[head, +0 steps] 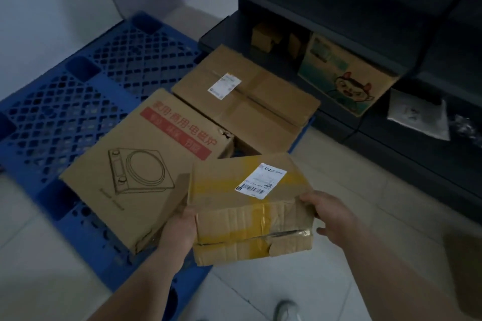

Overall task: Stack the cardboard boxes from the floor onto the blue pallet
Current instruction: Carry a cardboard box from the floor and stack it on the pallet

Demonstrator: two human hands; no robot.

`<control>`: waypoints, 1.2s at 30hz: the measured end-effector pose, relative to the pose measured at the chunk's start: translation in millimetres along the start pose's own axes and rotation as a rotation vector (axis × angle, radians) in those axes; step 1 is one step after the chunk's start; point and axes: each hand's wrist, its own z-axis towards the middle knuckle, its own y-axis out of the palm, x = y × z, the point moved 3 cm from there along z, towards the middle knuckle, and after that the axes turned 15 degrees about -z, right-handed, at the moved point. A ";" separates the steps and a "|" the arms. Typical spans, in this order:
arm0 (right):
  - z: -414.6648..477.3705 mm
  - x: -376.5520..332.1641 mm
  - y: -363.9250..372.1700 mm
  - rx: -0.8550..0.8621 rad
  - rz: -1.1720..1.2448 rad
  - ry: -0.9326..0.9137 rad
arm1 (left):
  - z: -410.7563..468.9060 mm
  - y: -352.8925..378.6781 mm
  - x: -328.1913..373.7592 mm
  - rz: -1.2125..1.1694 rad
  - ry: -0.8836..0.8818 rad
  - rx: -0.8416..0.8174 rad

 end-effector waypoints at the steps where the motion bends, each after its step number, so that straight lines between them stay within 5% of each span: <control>1: 9.5 -3.5 1.9 -0.029 -0.024 -0.014 | 6.6 1.6 -6.9 -0.012 -0.002 0.024; 8: 67.1 -19.5 7.9 -0.186 -0.173 -0.100 | 48.8 29.0 -70.3 -0.171 -0.124 0.122; 18: 126.3 -30.2 30.5 -0.253 -0.207 -0.223 | 55.4 63.3 -109.3 -0.152 -0.050 0.219; 36: 202.2 -30.1 38.8 -0.070 -0.349 -0.350 | 85.0 96.9 -109.7 -0.193 0.038 0.284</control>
